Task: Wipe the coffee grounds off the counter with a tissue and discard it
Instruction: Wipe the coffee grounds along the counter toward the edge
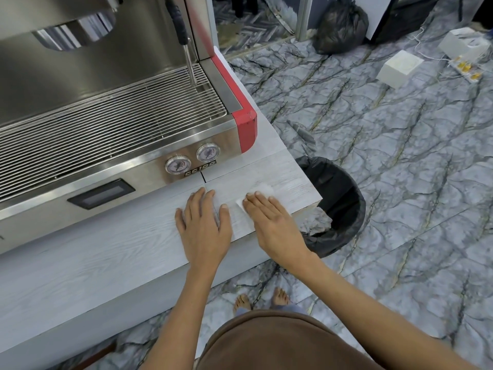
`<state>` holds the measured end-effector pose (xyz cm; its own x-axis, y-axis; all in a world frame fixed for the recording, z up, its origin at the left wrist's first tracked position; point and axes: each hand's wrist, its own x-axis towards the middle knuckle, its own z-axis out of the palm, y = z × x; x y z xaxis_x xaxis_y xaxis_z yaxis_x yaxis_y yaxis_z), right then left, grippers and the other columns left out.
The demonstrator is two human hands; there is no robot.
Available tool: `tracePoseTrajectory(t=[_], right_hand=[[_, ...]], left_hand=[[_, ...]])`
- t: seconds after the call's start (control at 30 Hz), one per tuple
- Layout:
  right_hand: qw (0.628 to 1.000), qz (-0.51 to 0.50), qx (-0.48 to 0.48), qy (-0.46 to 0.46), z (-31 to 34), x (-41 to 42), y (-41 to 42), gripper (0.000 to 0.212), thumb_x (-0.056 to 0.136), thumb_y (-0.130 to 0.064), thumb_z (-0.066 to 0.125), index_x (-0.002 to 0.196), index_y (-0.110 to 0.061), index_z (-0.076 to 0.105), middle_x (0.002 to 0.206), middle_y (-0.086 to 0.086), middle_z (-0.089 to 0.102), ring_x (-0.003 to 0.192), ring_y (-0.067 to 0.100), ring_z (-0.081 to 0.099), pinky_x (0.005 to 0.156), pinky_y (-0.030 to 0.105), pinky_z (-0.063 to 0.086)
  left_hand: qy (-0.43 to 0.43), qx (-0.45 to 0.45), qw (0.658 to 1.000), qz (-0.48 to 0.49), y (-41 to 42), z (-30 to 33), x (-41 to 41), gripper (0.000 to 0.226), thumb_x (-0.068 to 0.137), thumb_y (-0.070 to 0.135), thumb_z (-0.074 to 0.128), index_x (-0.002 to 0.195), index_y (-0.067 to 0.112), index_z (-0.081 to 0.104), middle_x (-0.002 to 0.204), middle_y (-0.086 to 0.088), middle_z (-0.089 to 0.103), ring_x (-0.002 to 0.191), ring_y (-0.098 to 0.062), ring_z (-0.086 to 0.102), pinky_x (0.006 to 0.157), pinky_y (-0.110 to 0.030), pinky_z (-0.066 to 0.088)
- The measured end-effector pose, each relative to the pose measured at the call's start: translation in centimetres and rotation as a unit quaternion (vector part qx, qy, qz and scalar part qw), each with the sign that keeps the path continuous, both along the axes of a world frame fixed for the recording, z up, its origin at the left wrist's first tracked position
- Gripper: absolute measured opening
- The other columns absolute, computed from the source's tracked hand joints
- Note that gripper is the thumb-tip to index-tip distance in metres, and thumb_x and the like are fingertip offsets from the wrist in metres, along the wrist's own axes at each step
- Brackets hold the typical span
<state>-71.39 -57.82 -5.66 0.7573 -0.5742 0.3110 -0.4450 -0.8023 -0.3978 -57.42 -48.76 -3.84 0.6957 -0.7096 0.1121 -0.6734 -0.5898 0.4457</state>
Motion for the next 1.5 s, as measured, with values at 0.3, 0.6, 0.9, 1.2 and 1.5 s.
tracePoseTrajectory(t=[0.3, 0.6, 0.9, 1.2, 1.5], right_hand=[[0.997, -0.071, 0.019, 0.022, 0.4, -4.1, -4.6, 0.062, 0.078, 0.019, 0.053, 0.135, -0.005, 0.050, 0.142, 0.011, 0.047, 0.135, 0.024, 0.038, 0.113, 0.042, 0.025], [0.954, -0.204, 0.199, -0.091, 2.7, -7.6, -9.9, 0.036, 0.096, -0.002, 0.045, 0.129, -0.008, 0.057, 0.119, 0.013, 0.065, 0.090, 0.026, 0.066, 0.078, 0.024, 0.052], [0.978, -0.092, 0.138, -0.123, 4.3, -3.5, -6.5, 0.038, 0.093, 0.005, 0.048, 0.130, -0.002, 0.054, 0.127, 0.013, 0.060, 0.104, 0.019, 0.064, 0.092, 0.028, 0.050], [0.997, -0.067, 0.030, 0.003, 1.6, -1.1, -2.9, 0.041, 0.098, -0.024, 0.039, 0.131, -0.002, 0.052, 0.139, 0.012, 0.050, 0.136, 0.025, 0.036, 0.113, 0.043, 0.026], [0.996, -0.047, 0.003, 0.079, 1.1, 1.0, -1.6, 0.046, 0.100, -0.026, 0.033, 0.140, -0.005, 0.042, 0.148, 0.012, 0.039, 0.140, 0.025, 0.030, 0.114, 0.046, 0.025]], left_hand=[[0.005, -0.003, 1.000, -0.003, 0.0, 0.0, -0.1, 0.048, 0.098, 0.047, 0.035, 0.141, 0.027, 0.046, 0.155, 0.005, 0.038, 0.146, -0.015, 0.027, 0.122, -0.047, 0.009], [0.002, -0.008, 1.000, 0.001, -0.1, -0.2, -0.1, 0.048, 0.098, 0.047, 0.037, 0.140, 0.027, 0.046, 0.154, 0.005, 0.038, 0.145, -0.016, 0.029, 0.122, -0.048, 0.011], [0.003, -0.010, 1.000, 0.002, -0.1, -0.1, -0.1, 0.049, 0.098, 0.048, 0.036, 0.140, 0.026, 0.046, 0.154, 0.005, 0.038, 0.145, -0.015, 0.029, 0.122, -0.048, 0.010], [0.007, -0.016, 1.000, 0.007, -0.2, 0.1, -0.2, 0.047, 0.097, 0.045, 0.038, 0.139, 0.026, 0.047, 0.152, 0.005, 0.040, 0.143, -0.016, 0.031, 0.122, -0.048, 0.011], [-0.006, -0.009, 1.000, 0.007, -0.3, -0.1, -0.1, 0.046, 0.098, 0.045, 0.039, 0.138, 0.025, 0.048, 0.152, 0.003, 0.041, 0.143, -0.017, 0.031, 0.121, -0.050, 0.014]])
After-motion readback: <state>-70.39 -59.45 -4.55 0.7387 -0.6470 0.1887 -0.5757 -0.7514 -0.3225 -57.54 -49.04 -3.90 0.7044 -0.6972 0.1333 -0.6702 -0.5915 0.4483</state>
